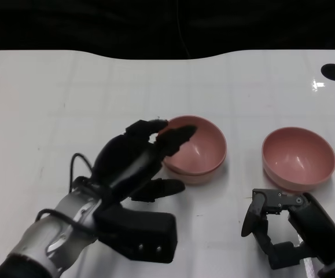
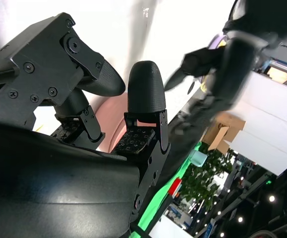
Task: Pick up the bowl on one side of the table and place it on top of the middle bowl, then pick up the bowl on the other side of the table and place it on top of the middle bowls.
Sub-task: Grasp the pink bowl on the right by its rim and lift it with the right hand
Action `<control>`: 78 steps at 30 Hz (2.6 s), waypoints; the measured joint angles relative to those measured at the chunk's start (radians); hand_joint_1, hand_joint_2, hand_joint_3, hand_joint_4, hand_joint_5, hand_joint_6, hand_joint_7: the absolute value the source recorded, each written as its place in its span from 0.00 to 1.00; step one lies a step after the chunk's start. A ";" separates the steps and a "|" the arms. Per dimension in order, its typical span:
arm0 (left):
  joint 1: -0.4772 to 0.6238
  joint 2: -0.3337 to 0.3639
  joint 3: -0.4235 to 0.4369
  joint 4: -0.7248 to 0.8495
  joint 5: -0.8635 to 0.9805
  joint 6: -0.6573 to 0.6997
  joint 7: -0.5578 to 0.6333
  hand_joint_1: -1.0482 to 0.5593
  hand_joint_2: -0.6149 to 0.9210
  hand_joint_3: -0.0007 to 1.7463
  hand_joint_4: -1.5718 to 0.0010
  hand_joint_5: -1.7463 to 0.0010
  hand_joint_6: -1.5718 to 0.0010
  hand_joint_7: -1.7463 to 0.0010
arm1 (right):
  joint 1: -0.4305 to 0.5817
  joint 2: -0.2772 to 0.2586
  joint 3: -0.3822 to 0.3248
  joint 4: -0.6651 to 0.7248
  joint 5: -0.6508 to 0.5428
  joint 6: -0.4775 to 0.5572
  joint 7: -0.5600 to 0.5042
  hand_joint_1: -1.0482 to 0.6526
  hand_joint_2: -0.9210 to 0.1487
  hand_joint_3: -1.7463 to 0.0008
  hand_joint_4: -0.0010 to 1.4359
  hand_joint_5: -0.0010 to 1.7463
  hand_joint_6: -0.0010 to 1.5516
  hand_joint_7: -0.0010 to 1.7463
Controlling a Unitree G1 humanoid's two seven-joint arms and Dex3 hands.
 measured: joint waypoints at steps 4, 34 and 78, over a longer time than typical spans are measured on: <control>0.083 0.036 0.075 -0.021 -0.046 -0.162 0.133 0.41 1.00 0.17 0.82 0.42 0.64 0.88 | 0.002 0.000 0.000 -0.006 -0.008 0.004 -0.008 0.54 0.53 0.19 0.58 1.00 0.55 0.76; 0.504 -0.082 0.316 -0.078 -0.623 -0.476 -0.158 0.65 0.63 0.86 0.43 0.00 0.47 0.08 | -0.005 -0.014 -0.013 -0.015 0.015 0.024 -0.013 0.55 0.23 0.55 0.49 0.81 0.49 0.49; 0.510 -0.191 0.443 -0.074 -0.692 -0.434 -0.351 0.66 0.61 0.88 0.43 0.00 0.47 0.08 | -0.008 -0.278 0.046 -0.471 -0.730 0.694 -0.324 0.28 0.04 1.00 0.17 0.09 0.17 0.01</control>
